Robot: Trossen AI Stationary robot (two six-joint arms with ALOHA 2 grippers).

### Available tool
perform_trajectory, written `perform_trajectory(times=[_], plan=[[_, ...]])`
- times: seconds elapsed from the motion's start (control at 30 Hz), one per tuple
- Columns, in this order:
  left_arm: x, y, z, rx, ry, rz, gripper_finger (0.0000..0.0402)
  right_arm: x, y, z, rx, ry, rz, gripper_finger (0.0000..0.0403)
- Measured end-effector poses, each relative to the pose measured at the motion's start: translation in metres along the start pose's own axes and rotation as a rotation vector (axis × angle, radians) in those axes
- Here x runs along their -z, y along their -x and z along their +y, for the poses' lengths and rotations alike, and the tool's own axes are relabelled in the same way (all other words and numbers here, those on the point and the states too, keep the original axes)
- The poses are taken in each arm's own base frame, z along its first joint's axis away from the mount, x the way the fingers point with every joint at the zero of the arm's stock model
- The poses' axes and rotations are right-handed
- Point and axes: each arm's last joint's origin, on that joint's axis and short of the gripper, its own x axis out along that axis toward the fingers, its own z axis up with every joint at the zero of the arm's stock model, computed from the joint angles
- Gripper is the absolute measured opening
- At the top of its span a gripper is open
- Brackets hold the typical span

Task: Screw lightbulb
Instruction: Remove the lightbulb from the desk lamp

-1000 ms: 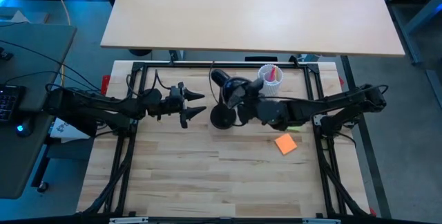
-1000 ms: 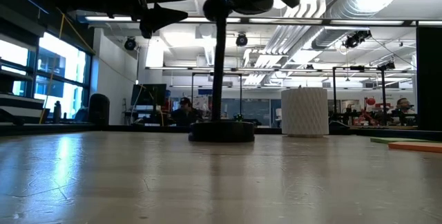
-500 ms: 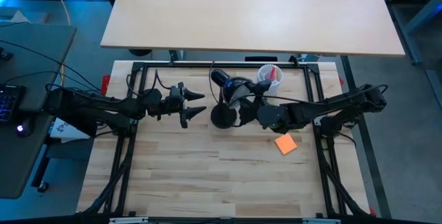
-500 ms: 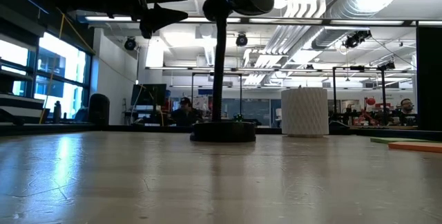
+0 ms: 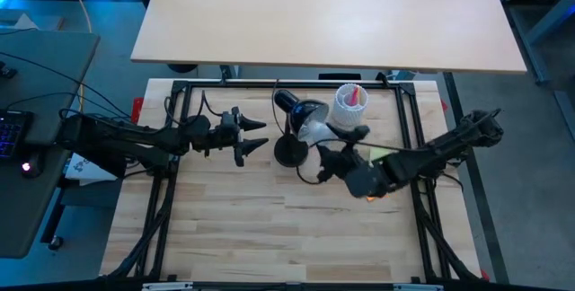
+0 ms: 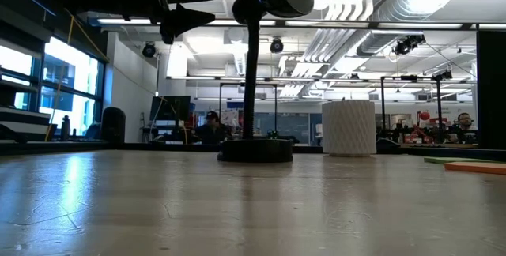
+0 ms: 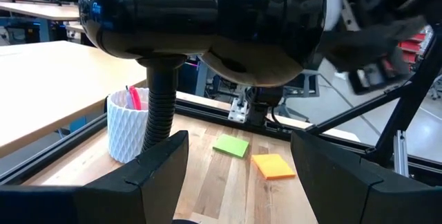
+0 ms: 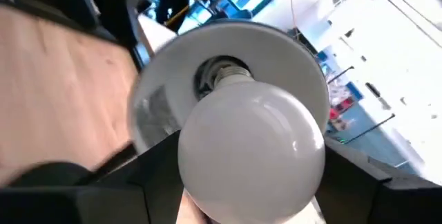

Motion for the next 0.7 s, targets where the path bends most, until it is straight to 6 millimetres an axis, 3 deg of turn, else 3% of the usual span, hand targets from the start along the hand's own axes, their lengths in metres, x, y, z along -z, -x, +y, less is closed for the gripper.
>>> perform_trajectory(times=[0.2,0.37,0.53,0.7], plan=[[0.0,0.0,0.0,0.0,0.007,0.0,0.0252,0.006,0.037,0.014,-0.118,-0.124,-0.045,0.0253],[0.0,0.0,-0.002,0.009,0.008,0.002,0.0252,0.029,0.061,0.014,-0.441,-0.26,0.056,0.0253],[0.001,0.001,-0.008,0.033,-0.005,0.006,0.0252,0.055,0.065,0.02,-0.611,-0.357,0.324,0.0253],[0.004,0.002,-0.018,0.077,-0.037,0.026,0.0252,0.107,0.059,0.063,-0.716,-0.366,0.405,0.0253]])
